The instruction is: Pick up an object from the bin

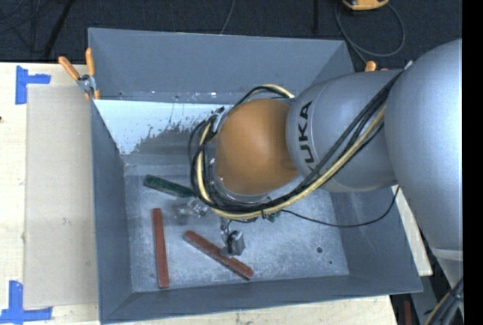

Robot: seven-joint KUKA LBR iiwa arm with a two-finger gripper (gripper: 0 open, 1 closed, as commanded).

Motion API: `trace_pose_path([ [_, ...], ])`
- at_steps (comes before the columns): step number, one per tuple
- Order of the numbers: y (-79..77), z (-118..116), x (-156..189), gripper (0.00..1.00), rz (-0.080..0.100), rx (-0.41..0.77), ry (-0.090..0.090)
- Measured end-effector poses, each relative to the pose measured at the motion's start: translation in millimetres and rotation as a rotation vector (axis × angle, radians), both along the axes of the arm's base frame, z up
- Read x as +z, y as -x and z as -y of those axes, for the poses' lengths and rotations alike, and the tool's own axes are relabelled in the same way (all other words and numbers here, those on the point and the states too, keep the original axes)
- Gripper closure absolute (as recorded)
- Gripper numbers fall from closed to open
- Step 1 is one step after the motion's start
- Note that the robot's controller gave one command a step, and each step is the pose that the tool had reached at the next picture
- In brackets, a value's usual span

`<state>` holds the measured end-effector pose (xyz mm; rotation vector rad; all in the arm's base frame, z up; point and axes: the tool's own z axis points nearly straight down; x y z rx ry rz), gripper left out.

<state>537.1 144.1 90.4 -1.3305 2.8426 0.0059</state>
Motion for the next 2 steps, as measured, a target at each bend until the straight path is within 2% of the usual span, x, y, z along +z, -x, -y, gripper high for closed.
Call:
trace_pose_path([
  [1,8.5,6,-20,0.00,-0.002,-0.104,0.005],
  [2,-0.6,-19,48,0.00,0.005,-0.165,0.000],
])
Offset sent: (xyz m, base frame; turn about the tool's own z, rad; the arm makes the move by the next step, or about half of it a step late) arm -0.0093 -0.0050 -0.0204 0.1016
